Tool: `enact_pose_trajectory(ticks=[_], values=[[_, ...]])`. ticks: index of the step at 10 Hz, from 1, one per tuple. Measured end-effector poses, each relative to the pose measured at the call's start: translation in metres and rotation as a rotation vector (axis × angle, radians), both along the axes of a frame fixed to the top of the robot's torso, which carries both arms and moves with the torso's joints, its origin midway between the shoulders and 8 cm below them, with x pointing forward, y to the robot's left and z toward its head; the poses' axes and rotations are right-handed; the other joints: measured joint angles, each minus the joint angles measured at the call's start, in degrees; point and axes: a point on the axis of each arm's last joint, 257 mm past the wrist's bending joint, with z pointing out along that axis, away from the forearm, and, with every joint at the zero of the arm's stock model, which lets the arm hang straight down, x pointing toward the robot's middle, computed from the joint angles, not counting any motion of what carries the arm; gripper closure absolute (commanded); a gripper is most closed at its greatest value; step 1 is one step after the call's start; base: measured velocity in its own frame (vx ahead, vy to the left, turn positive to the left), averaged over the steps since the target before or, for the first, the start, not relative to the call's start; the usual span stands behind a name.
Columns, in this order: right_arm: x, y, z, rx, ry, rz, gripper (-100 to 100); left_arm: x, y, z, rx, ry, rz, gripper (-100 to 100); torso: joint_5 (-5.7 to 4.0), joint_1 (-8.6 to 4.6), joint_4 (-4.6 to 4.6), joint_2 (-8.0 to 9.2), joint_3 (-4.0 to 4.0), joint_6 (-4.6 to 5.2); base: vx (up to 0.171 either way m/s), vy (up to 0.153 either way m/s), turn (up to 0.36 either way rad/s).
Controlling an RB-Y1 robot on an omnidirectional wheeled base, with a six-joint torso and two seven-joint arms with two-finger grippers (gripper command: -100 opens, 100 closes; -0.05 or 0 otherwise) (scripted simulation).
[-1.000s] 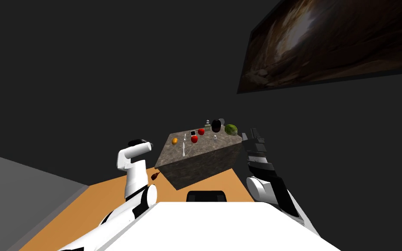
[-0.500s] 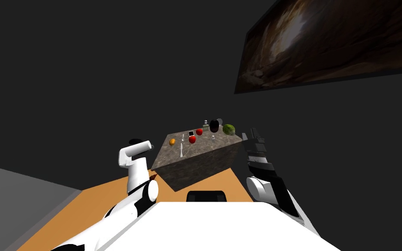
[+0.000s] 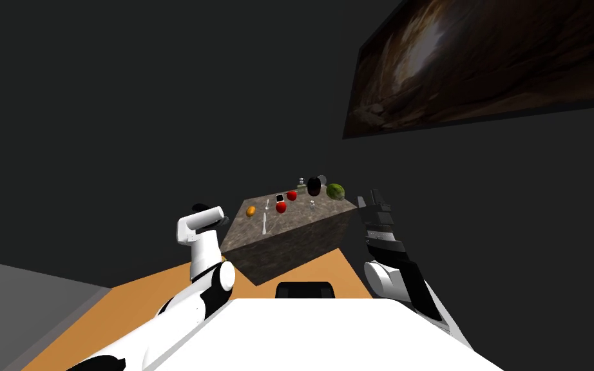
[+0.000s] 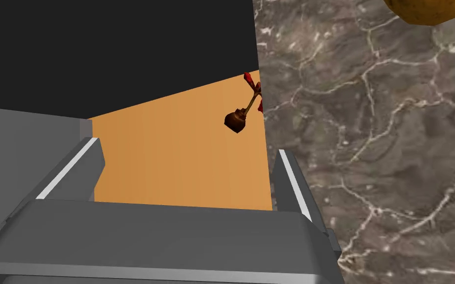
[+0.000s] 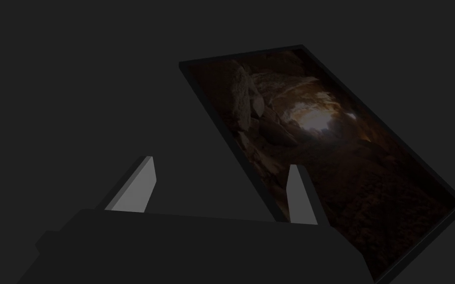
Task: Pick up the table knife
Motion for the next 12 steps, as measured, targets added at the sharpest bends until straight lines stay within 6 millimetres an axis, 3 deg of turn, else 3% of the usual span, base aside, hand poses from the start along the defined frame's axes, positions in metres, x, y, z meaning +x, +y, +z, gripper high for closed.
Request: enact_pose_trajectory(ticks=[12], values=[[0.000,0.000,0.000,0.000,0.000,0.000,0,-0.038,-0.042,-0.075,-0.419,0.177,0.235,-100,-0.02,-0.10,-0.03,-0.10,-0.06,0.02,0.034,-0.041,-0.054]])
